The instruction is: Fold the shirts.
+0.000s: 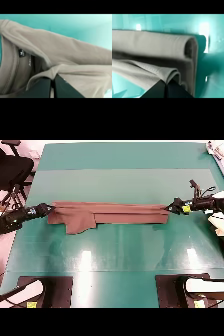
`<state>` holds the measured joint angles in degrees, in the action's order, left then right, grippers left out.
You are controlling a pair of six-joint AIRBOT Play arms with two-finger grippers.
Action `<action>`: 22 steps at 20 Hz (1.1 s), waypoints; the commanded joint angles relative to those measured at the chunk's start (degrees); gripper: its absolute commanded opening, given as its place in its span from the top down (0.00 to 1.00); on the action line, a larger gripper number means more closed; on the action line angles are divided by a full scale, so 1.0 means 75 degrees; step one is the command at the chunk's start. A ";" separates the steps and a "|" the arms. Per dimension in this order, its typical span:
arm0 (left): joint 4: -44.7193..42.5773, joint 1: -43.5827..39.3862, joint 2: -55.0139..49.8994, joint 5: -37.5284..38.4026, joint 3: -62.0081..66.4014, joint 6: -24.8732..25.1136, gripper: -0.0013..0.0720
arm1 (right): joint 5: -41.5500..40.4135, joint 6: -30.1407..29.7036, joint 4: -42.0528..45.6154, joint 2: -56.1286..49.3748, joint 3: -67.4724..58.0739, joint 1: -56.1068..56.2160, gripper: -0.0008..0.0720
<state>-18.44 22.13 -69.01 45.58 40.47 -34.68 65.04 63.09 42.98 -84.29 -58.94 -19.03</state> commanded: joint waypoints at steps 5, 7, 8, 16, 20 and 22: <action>0.0965 -0.1466 -0.0781 -0.2133 0.0079 0.2524 0.95 | -0.0490 -0.0085 0.0006 -0.0603 -0.0015 0.0017 0.97; 0.0965 -0.1816 -0.0778 -0.2806 0.0102 0.2684 0.95 | -0.0551 -0.0085 0.0006 -0.0603 -0.0015 0.0017 0.97; 0.0962 -0.1926 -0.0781 -0.3075 0.0105 0.2681 0.95 | -0.0539 -0.0085 0.0009 -0.0603 -0.0015 0.0017 0.97; 0.0629 -0.1961 -0.0236 -0.3136 0.0933 0.2573 0.27 | -0.0740 -0.0562 0.0017 0.0020 -0.0015 -0.0233 0.46; -0.2649 -0.1961 0.0414 -0.1387 0.1993 -0.0271 0.46 | -0.0490 -0.0839 0.0087 0.0915 -0.0009 -0.0953 0.46; -0.3821 -0.1961 0.0417 0.0093 0.2591 -0.1961 0.95 | -0.0003 -0.0968 0.0085 0.1212 -0.0009 -0.1349 0.46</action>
<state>-32.01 7.44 -67.33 33.52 54.54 -32.14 61.39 57.65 43.53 -78.70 -59.05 -25.58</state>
